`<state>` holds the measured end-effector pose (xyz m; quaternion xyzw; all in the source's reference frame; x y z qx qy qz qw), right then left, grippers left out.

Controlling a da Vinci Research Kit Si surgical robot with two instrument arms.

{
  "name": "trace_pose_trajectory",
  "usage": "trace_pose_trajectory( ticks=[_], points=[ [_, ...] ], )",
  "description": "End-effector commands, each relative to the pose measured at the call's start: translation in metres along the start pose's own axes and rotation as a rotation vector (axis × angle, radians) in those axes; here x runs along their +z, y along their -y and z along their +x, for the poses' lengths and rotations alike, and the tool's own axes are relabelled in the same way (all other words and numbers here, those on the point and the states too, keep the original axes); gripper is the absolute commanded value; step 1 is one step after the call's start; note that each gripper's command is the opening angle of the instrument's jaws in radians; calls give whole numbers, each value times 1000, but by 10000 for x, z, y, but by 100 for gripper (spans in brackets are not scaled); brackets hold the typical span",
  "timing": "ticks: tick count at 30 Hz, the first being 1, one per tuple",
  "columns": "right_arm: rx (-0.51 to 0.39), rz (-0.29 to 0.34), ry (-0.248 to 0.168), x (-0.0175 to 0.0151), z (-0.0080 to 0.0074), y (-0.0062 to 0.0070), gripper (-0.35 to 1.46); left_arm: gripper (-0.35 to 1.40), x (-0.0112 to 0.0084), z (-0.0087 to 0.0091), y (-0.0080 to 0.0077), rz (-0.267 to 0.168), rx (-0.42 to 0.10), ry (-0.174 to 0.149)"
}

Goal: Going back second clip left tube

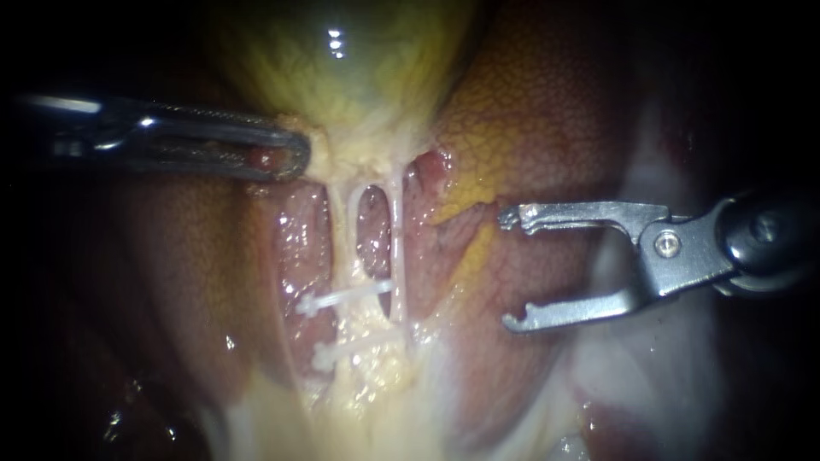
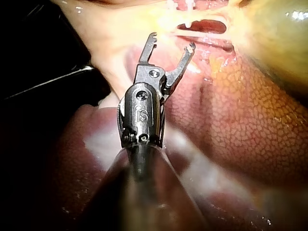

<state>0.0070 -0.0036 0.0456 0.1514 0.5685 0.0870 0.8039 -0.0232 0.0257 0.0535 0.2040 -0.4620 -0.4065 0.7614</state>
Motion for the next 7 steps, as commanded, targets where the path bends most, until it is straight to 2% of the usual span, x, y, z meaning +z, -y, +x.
trace_pose_trajectory(
  ticks=[1,7],
  points=[
    [0,3,-1,0,0,0,50,-35,0,0,0,1,0,0],
    [0,6,-2,-1,0,0,50,-35,0,0,-1,1,6,0]
  ],
)
